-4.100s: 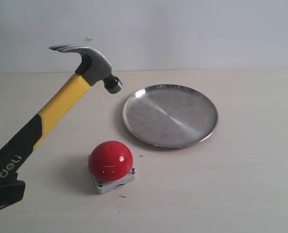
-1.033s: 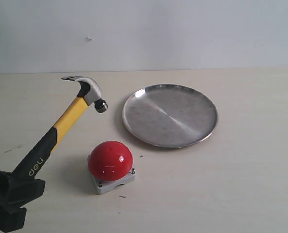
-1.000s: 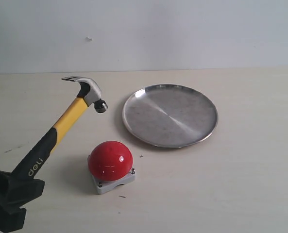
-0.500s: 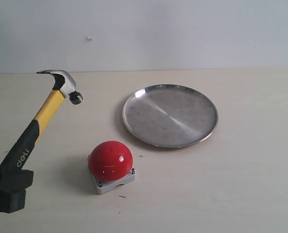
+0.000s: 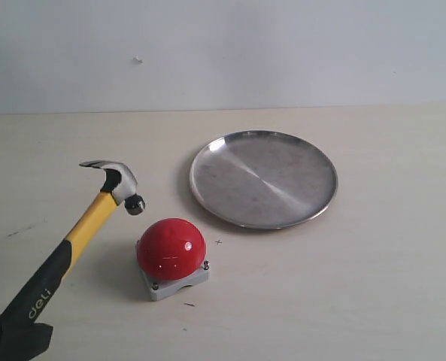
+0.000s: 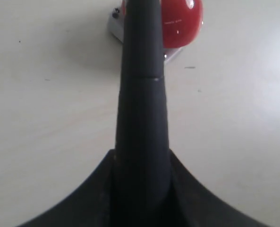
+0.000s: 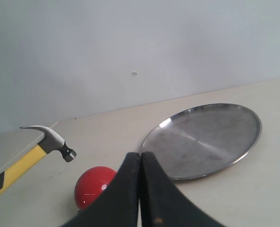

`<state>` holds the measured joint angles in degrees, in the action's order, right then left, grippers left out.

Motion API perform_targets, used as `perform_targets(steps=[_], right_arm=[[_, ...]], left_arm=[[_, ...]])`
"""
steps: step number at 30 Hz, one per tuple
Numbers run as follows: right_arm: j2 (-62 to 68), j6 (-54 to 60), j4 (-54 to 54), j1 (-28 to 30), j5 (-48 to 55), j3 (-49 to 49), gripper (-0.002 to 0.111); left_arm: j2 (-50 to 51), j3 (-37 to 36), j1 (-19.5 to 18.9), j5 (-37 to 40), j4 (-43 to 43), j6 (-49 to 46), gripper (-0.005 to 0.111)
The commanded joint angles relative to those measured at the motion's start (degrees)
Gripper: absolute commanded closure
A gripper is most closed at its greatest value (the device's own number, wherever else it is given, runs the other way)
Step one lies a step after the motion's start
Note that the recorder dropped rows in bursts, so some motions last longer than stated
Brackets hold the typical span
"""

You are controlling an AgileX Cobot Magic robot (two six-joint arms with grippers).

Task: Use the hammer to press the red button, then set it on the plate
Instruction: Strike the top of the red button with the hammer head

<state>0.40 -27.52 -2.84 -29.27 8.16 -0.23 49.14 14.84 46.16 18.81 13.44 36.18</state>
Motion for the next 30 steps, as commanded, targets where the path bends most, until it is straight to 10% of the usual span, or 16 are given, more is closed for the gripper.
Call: perform_targets(steps=[1, 30], right_arm=[[-0.2, 0.4, -0.3, 0.0, -0.5, 0.2, 0.108], [-0.2, 0.4, -0.3, 0.0, -0.5, 0.2, 0.108]], left_arm=[[-0.5, 0.7, 2.5, -5.9, 1.3, -0.2, 0.107], [6.8, 3.6, 2.6, -7.9, 1.3, -10.3, 0.107]])
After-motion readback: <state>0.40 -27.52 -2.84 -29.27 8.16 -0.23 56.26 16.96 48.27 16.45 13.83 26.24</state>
